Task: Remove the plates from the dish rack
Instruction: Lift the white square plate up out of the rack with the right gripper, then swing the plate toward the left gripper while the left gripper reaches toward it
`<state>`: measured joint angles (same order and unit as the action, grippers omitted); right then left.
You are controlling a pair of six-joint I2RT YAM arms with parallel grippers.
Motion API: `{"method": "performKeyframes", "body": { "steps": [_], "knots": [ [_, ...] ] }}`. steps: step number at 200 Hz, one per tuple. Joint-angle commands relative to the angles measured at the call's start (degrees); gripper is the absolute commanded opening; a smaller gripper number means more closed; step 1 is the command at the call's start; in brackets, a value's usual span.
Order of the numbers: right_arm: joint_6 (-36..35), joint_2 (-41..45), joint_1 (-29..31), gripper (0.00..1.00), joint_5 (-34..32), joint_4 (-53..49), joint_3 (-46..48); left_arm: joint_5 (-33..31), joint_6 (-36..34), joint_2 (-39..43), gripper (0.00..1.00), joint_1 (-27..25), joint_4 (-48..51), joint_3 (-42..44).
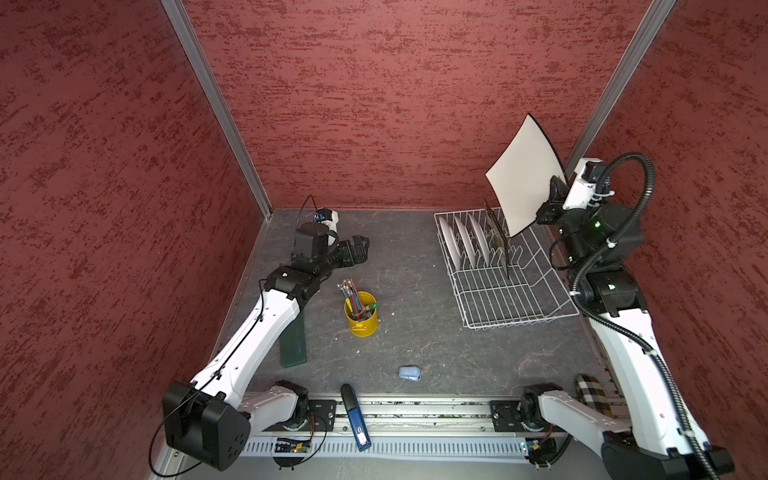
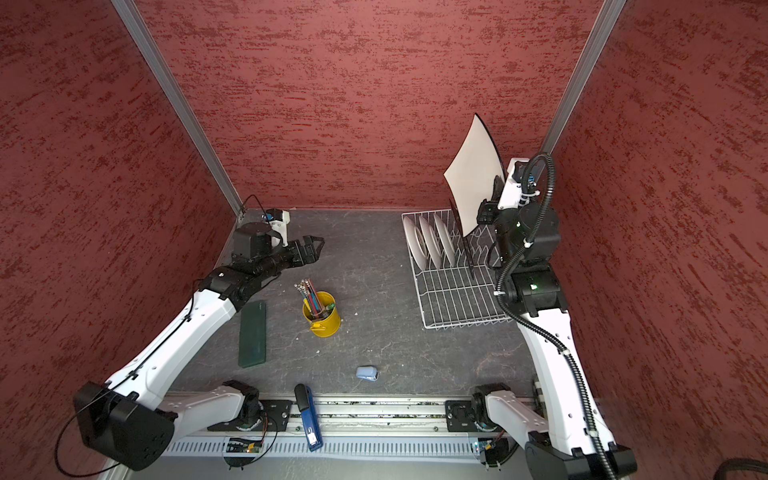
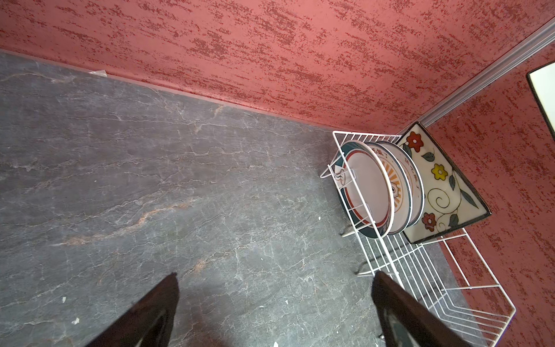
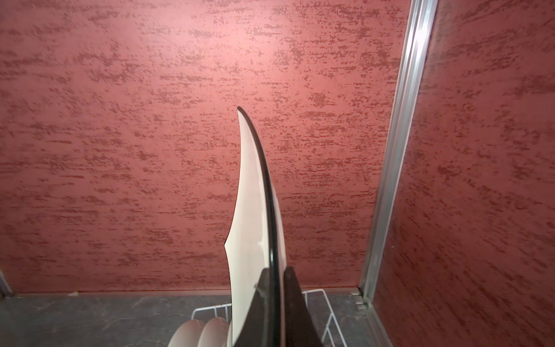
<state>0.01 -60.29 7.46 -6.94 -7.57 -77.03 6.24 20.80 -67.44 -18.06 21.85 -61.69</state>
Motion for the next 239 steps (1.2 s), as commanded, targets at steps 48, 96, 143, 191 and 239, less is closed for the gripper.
{"method": "performKeyframes", "body": {
  "steps": [48,96,143,191,239],
  "knots": [
    [23.3,2.2,0.4,0.00,11.9,25.9,5.1,8.4,5.6,-0.7,1.00,2.4,-7.4,2.9],
    [38.3,-0.8,0.9,0.00,16.1,38.5,11.3,16.3,7.4,-0.7,0.99,4.0,-11.7,4.3],
    [47.4,-6.0,3.7,0.00,14.7,45.5,12.7,20.6,9.0,1.1,1.00,3.3,-17.8,6.3],
    [51.0,-10.9,8.4,0.00,12.3,52.3,14.2,24.9,14.6,-0.5,1.00,1.9,-29.5,7.3],
    [56.2,-14.7,10.1,0.00,13.0,57.7,15.1,23.6,22.7,-0.1,1.00,1.3,-42.4,11.2]
  ]
}}
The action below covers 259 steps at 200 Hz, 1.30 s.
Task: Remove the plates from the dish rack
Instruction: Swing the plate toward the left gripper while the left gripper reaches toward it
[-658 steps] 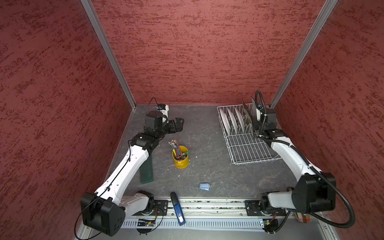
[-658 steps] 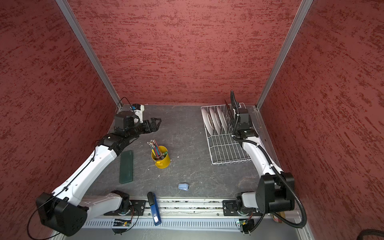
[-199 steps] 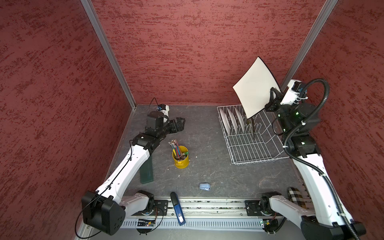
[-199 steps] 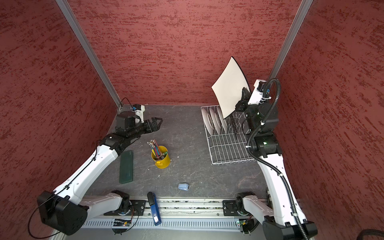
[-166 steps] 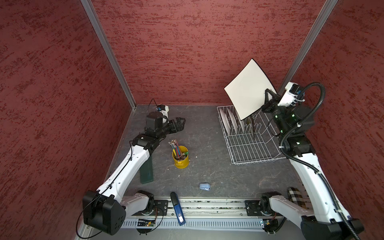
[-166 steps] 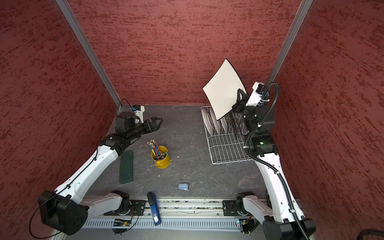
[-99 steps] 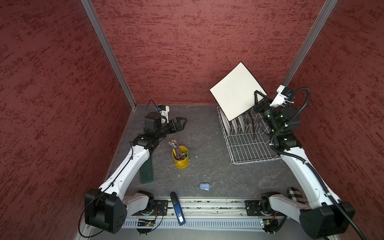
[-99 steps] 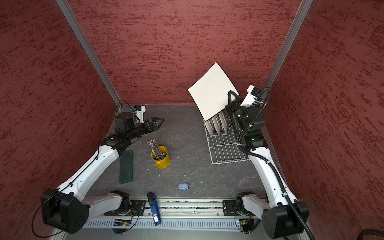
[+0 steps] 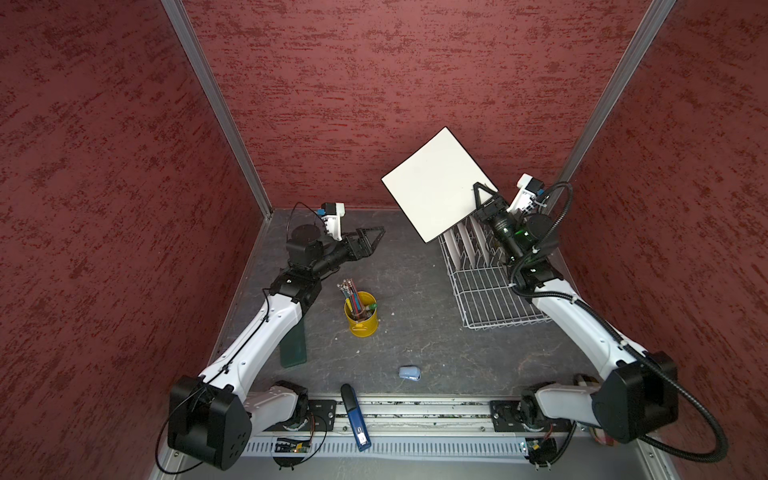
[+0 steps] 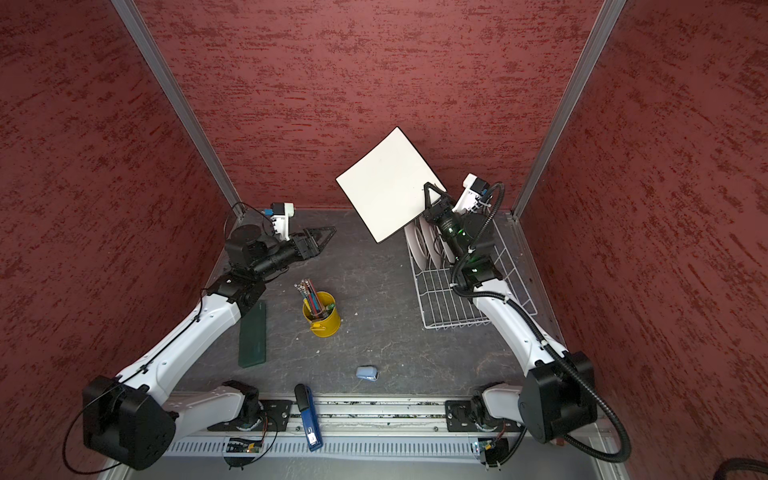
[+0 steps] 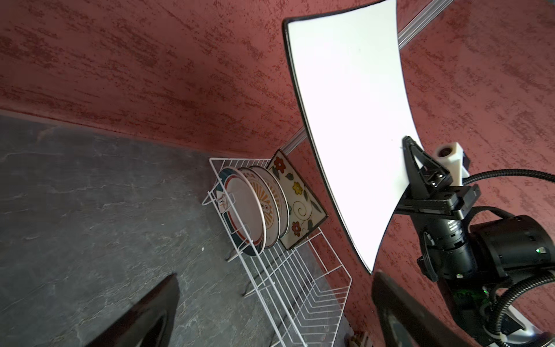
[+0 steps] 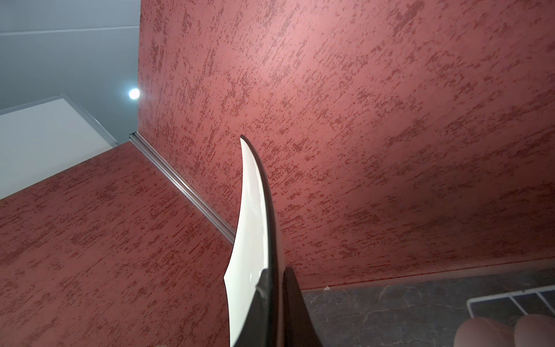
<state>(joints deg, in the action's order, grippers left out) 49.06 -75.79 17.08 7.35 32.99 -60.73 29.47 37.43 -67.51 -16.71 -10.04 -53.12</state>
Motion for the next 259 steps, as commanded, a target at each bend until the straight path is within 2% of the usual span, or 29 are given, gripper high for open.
{"method": "performKeyframes", "body": {
  "steps": [1,34,65,98,131,180,208,229,259],
  "knots": [
    [7.3,0.7,0.5,0.00,-1.2,17.3,-1.1,0.4,6.5,-0.1,0.99,-0.1,-11.0,2.7],
    [11.1,-0.3,1.4,0.00,-0.6,19.9,-0.3,3.8,18.9,-2.5,1.00,0.9,-26.7,5.8],
    [12.0,-0.7,2.4,0.00,-0.4,20.6,0.3,4.0,20.1,-3.1,1.00,0.5,-32.0,6.8],
    [14.5,-1.5,3.9,0.00,0.1,22.4,1.5,5.1,24.7,-5.7,0.99,1.4,-38.5,7.7],
    [15.3,-1.7,4.9,0.00,0.3,22.5,1.8,5.5,25.6,-6.1,1.00,1.7,-40.2,7.7],
    [13.0,-2.4,8.6,0.00,-1.9,23.9,2.6,3.6,24.4,-4.3,1.00,2.3,-35.1,7.7],
    [12.1,-4.4,10.6,0.00,-2.9,29.8,3.5,4.3,27.7,-5.2,0.90,3.3,-40.1,8.6],
    [12.0,-5.8,11.8,0.00,-3.6,30.6,3.1,4.7,31.4,-5.8,0.85,4.7,-45.8,9.9],
    [12.5,-7.2,13.8,0.00,-4.3,32.9,2.5,3.5,33.0,-5.5,0.78,5.8,-49.7,12.0]
  ]
}}
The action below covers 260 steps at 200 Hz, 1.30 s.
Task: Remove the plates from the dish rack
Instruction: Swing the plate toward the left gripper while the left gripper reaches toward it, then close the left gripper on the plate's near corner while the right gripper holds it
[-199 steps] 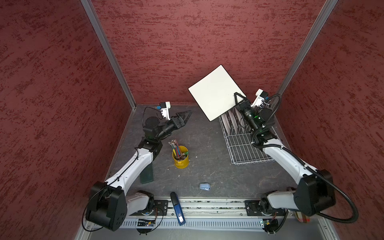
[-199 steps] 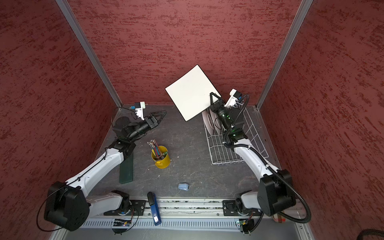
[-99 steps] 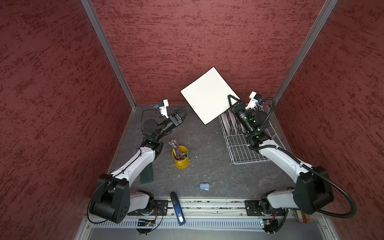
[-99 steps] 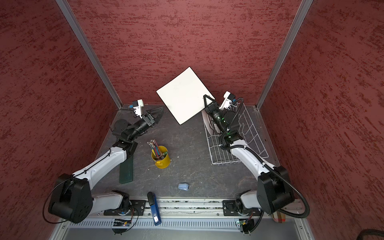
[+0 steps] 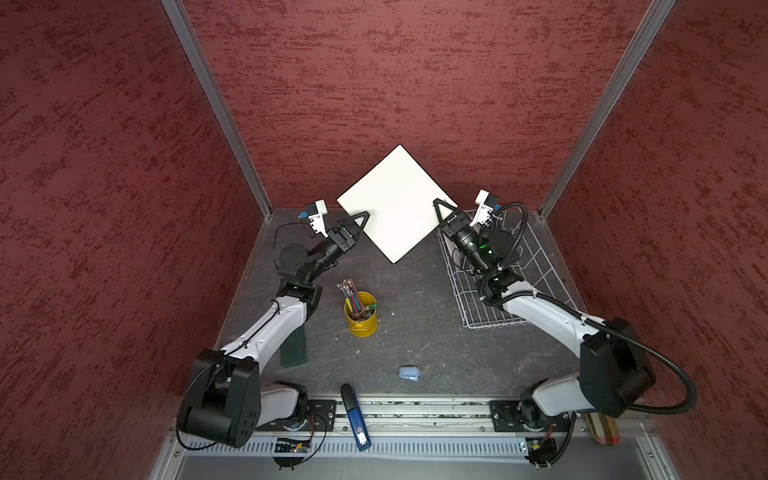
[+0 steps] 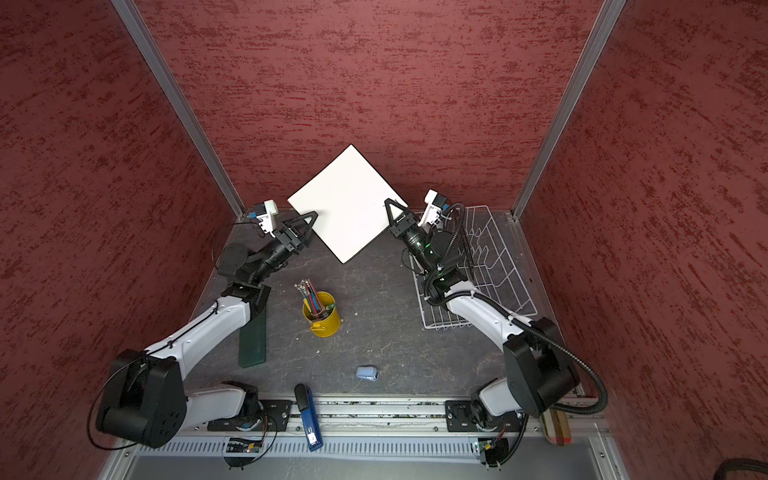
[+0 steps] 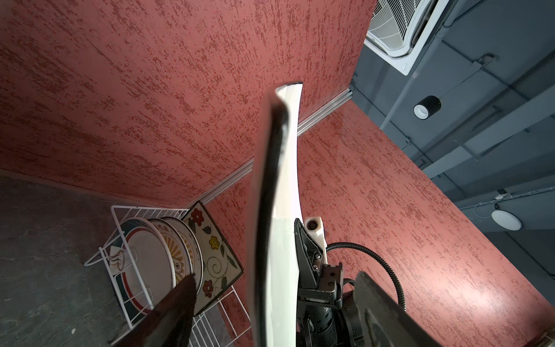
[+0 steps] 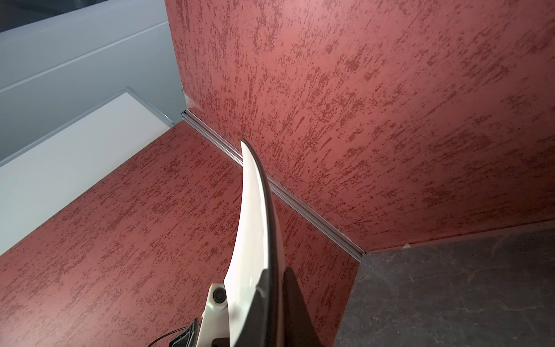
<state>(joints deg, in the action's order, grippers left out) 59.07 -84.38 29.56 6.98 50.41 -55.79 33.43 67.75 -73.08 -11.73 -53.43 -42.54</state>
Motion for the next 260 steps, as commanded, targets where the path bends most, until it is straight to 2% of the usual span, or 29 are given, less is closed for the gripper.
{"method": "performKeyframes", "body": {
  "steps": [1,45,81,116,137,165,217,234,260],
  "knots": [
    [2.5,0.7,1.3,0.00,-4.0,15.6,-2.5,-0.5,2.6,0.0,0.77,0.8,-6.3,1.5],
    [2.7,-2.6,3.3,0.00,-3.8,18.8,-3.3,0.4,3.3,-0.1,0.62,1.6,-6.2,1.3],
    [1.2,-4.2,4.7,0.00,-3.9,24.5,-3.7,0.8,3.4,-0.1,0.54,1.7,-5.6,1.5],
    [0.9,-5.4,5.8,0.00,-4.7,25.3,-4.5,0.8,3.4,0.1,0.45,1.8,-6.3,1.7],
    [1.4,-6.0,5.9,0.00,-5.7,27.0,-4.4,0.9,3.4,0.3,0.45,1.8,-6.0,1.7],
    [1.3,-6.1,6.5,0.00,-7.1,28.0,-4.2,0.6,3.3,0.7,0.54,1.8,-5.6,1.9],
    [-0.3,-6.2,7.9,0.00,-12.2,31.7,-2.3,-0.8,2.7,1.4,0.55,1.4,-5.7,2.3],
    [-0.5,-6.7,8.2,0.00,-12.8,32.8,-2.5,-1.2,2.4,1.7,0.54,1.4,-5.6,2.5],
    [-1.4,-7.2,9.2,0.00,-13.5,33.1,-2.9,-1.2,2.4,1.9,0.44,1.4,-6.0,3.0]
  ]
}}
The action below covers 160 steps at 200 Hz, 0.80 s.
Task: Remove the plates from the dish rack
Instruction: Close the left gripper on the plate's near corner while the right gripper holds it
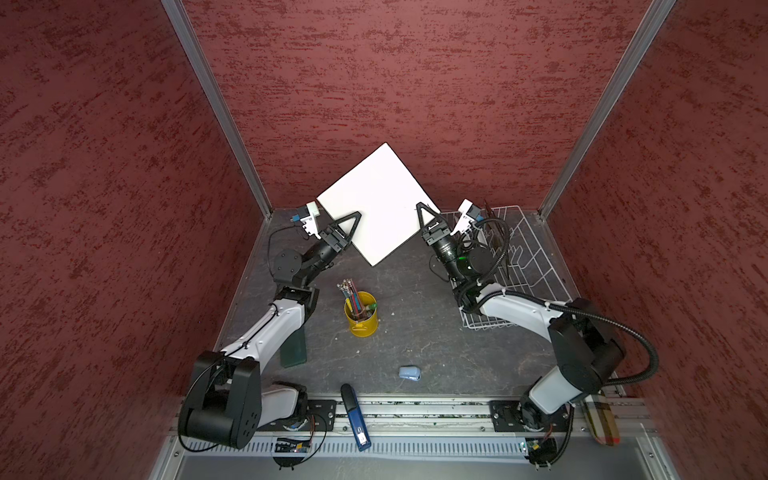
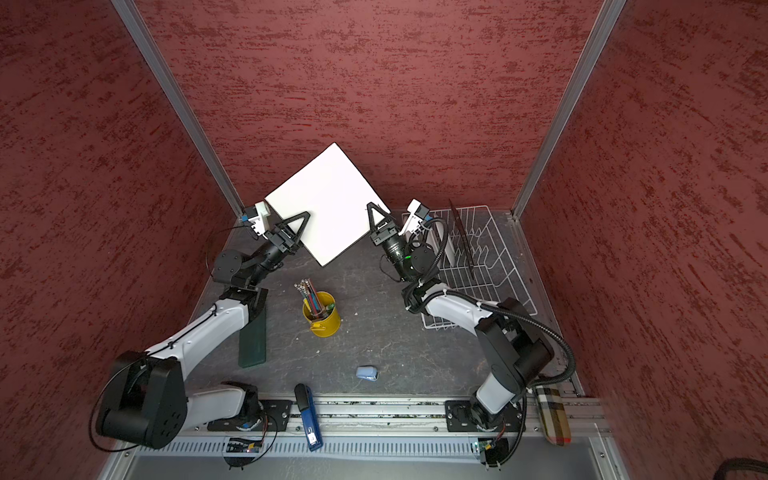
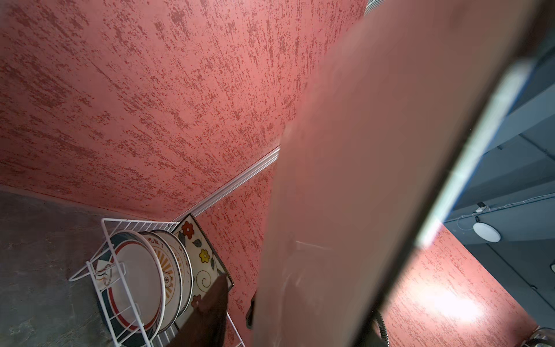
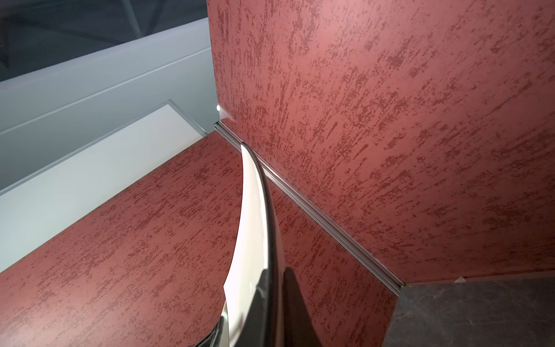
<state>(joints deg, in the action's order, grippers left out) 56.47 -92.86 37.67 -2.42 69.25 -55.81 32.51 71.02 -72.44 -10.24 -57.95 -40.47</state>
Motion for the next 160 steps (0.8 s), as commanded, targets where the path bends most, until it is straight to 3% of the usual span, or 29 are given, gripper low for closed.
{"method": "performKeyframes", "body": {
  "steps": [1,59,120,136,142,154,160],
  "knots": [
    [1.2,1.2,1.1,0.00,-4.0,14.2,-2.9,-0.3,-0.9,1.3,0.44,0.0,-1.5,1.0],
    [0.6,0.5,2.0,0.00,-4.2,13.7,-2.6,-0.9,-1.1,2.1,0.39,0.2,-1.3,1.4],
    [0.9,-1.5,2.8,0.00,-3.7,16.9,-2.2,-1.2,-0.9,2.1,0.00,0.5,-2.7,2.1],
    [0.6,-1.6,2.8,0.00,-3.6,16.9,-1.6,-1.7,-0.3,2.6,0.00,0.8,-2.4,2.7],
    [0.4,-1.5,2.8,0.08,-3.6,16.5,-1.3,-2.0,-0.4,2.9,0.00,0.9,-2.3,2.8],
    [0.4,-1.1,2.8,0.37,-3.8,15.0,-0.8,-2.1,-0.4,3.3,0.00,1.2,-2.1,3.2],
    [0.4,-0.9,2.8,0.43,-3.7,14.3,-0.8,-2.1,-0.4,3.5,0.00,1.4,-1.9,3.2]
  ]
}}
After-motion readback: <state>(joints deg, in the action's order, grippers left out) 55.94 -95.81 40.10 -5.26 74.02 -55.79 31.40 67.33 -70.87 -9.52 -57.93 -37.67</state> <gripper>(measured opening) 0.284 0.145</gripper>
